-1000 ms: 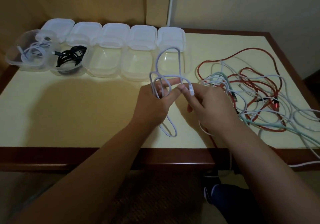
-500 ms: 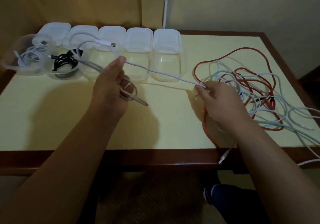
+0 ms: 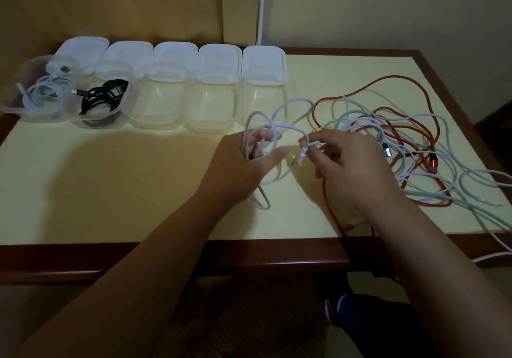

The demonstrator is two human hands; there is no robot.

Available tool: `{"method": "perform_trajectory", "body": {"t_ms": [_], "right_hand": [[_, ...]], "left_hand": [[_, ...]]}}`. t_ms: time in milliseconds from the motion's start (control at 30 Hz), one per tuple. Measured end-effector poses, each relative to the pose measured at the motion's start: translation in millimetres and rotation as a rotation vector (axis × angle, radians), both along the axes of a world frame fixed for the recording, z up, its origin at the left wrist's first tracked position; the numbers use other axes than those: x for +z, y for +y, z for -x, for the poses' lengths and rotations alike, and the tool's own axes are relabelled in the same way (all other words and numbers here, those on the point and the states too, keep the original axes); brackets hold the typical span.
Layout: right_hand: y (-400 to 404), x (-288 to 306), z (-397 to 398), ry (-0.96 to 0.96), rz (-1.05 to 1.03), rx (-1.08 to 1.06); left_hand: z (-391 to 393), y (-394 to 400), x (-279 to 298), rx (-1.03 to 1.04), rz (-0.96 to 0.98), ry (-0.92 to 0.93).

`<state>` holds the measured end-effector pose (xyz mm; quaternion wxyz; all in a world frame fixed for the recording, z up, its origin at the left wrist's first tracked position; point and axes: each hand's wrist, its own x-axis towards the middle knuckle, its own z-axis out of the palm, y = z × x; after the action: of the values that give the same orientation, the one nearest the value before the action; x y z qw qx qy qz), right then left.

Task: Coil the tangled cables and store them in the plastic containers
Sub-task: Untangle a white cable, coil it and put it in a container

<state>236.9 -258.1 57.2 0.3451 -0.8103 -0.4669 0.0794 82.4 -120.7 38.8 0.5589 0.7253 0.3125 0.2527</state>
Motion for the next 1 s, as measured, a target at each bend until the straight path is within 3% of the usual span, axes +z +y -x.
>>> {"method": "perform_trajectory", "body": {"t_ms": [100, 300, 400, 600, 767, 1000], "right_hand": [[-0.1, 0.1, 2.9, 0.01, -0.005, 0.01], [1.2, -1.5, 3.0, 0.055, 0.037, 0.048], [1.2, -6.2, -1.3, 0.002, 0.1, 0.01], [-4.0, -8.1, -21.4, 0.002, 0.154, -0.208], [-5.4, -6.7, -22.6, -0.023, 0.18, -0.197], [-6.0, 0.5, -7.4, -0.073, 0.074, -0.187]], "left_hand": [[0.3, -4.7, 1.3, -0.124, -0.114, 0.051], [0.1, -5.4, 1.7, -0.138, -0.377, 0.111], [5.5, -0.2, 2.6, -0.1, -0.23, 0.087], [17.0, 27.4, 15.3, 0.147, 0.129, -0.193], [29.2, 40.7, 19.0, 0.16, 0.175, -0.231], [24.9, 20.0, 12.6, 0.03, 0.073, -0.157]]}}
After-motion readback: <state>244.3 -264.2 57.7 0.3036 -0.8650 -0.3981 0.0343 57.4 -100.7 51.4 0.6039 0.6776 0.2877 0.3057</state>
